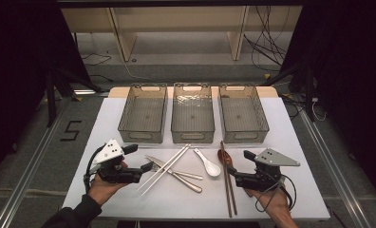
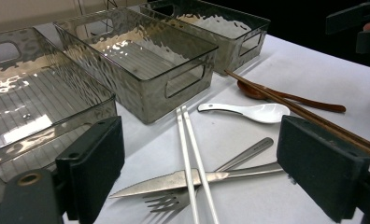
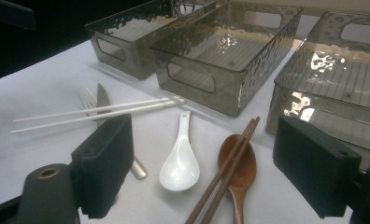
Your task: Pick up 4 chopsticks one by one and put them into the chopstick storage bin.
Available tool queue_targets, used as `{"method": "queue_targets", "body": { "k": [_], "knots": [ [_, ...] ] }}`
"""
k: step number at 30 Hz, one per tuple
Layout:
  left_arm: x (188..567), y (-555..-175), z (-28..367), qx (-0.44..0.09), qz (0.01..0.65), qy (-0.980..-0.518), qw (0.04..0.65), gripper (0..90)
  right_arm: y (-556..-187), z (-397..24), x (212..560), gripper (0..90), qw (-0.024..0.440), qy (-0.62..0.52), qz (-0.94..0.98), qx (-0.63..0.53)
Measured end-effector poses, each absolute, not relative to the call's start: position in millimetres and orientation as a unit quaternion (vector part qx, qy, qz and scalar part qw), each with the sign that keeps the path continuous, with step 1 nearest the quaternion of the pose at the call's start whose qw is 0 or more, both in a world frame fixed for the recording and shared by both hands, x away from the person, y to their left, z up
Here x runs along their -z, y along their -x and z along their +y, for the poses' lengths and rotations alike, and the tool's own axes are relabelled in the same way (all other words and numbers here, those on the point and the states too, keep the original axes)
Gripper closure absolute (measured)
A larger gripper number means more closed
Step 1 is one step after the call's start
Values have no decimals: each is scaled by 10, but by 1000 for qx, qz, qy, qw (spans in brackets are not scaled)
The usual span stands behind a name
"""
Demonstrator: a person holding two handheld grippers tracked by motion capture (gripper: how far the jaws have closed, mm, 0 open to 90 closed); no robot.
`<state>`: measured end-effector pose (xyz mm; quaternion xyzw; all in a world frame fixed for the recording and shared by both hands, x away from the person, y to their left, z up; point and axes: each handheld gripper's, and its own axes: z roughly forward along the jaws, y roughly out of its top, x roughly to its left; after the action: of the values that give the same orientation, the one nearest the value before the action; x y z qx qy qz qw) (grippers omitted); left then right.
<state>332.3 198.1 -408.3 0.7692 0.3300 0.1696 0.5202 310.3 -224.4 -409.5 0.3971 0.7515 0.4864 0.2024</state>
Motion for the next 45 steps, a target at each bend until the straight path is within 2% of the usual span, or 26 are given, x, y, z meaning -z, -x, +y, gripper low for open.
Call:
{"method": "queue_targets", "body": {
  "k": [18, 23, 26, 39, 45],
  "knots": [
    [4062, -3412, 1894, -143, 338, -790, 491, 150, -3120, -2265, 4066, 222, 205, -401, 748, -488],
    [4025, -3510, 1807, -133, 356, -806, 454, 151, -3122, -2265, 4055, 223, 205, -400, 749, -487],
    [4027, -3588, 1703, -125, 358, -833, 402, 153, -3126, -2261, 4061, 223, 202, -401, 752, -483],
    [4079, -3826, 1582, -87, 379, -862, 326, 161, -3141, -2239, 4073, 225, 197, -401, 758, -476],
    [4182, -3933, 1449, -72, 373, -885, 267, 225, -3141, -2239, 4077, 225, 193, -399, 760, -475]
  ]
}}
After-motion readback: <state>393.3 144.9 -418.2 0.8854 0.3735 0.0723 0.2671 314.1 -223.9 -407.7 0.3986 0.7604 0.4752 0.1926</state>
